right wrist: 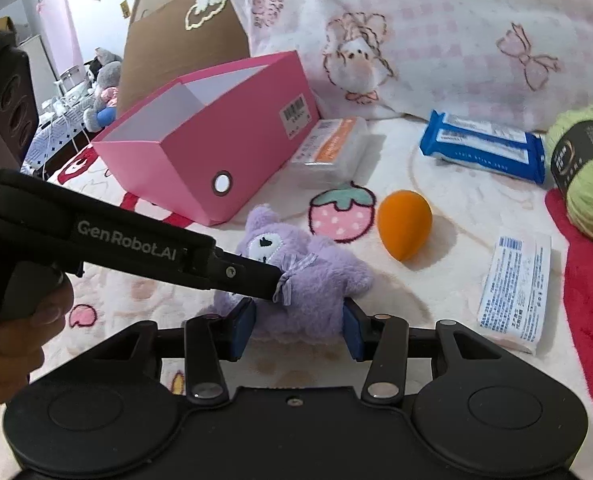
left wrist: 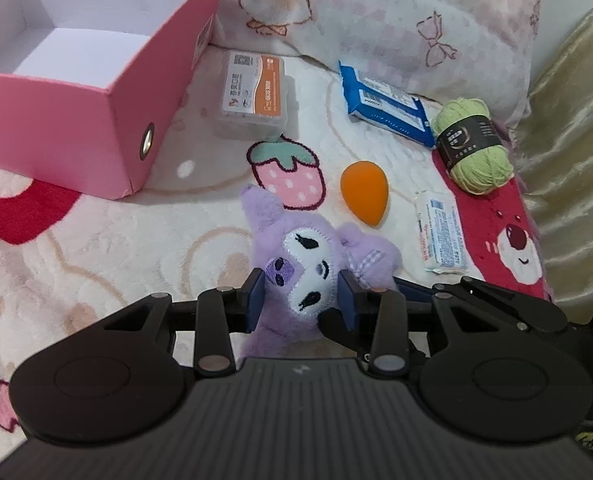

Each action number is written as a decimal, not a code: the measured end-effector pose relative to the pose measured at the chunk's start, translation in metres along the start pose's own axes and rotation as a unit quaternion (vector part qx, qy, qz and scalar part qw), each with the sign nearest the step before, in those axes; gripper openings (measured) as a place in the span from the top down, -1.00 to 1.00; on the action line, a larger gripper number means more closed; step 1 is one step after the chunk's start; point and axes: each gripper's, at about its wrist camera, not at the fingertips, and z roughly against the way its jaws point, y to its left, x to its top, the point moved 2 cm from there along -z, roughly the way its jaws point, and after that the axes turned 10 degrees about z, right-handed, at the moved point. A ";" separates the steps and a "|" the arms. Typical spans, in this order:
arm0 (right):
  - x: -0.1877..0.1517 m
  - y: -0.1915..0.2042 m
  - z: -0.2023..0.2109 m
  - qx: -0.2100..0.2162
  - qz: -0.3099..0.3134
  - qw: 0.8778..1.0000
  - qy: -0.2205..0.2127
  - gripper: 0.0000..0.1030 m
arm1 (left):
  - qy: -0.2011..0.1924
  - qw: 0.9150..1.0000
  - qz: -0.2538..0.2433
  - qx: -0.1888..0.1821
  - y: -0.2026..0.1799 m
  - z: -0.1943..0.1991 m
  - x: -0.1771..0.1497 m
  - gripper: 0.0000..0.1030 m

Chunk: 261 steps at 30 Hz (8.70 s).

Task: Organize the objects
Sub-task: 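Lift the plush doll with the left gripper and carry it into the pink box, then open the left gripper to release the doll inside the pink box, then withdraw the left gripper from the box toward the white medicine box, then lower the left gripper onto the white medicine box and close on it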

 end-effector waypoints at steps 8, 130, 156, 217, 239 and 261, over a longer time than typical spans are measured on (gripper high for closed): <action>0.008 0.008 0.009 0.018 -0.002 1.000 0.011 0.00 | 0.006 1.000 -0.019 0.010 -0.005 0.021 0.003 0.28; 0.271 0.084 -0.239 0.023 0.106 0.974 0.198 0.24 | -0.005 0.986 0.111 0.124 0.213 -0.022 0.264 0.47; 0.260 0.091 -0.126 0.076 0.154 0.981 0.090 -0.29 | -0.015 0.990 -0.016 0.136 0.131 0.093 0.227 0.26; 0.137 0.022 0.141 0.005 0.118 0.991 0.067 -0.64 | 0.082 0.984 -0.158 0.027 -0.042 0.163 0.069 -0.84; 0.059 -0.036 0.119 -0.026 0.062 0.994 0.083 -0.64 | 0.113 0.977 -0.178 -0.006 -0.084 0.078 0.031 -0.81; 0.010 -0.067 0.074 -0.085 0.001 0.996 -0.028 -0.61 | 0.032 0.983 -0.169 -0.063 -0.103 0.014 0.011 -0.74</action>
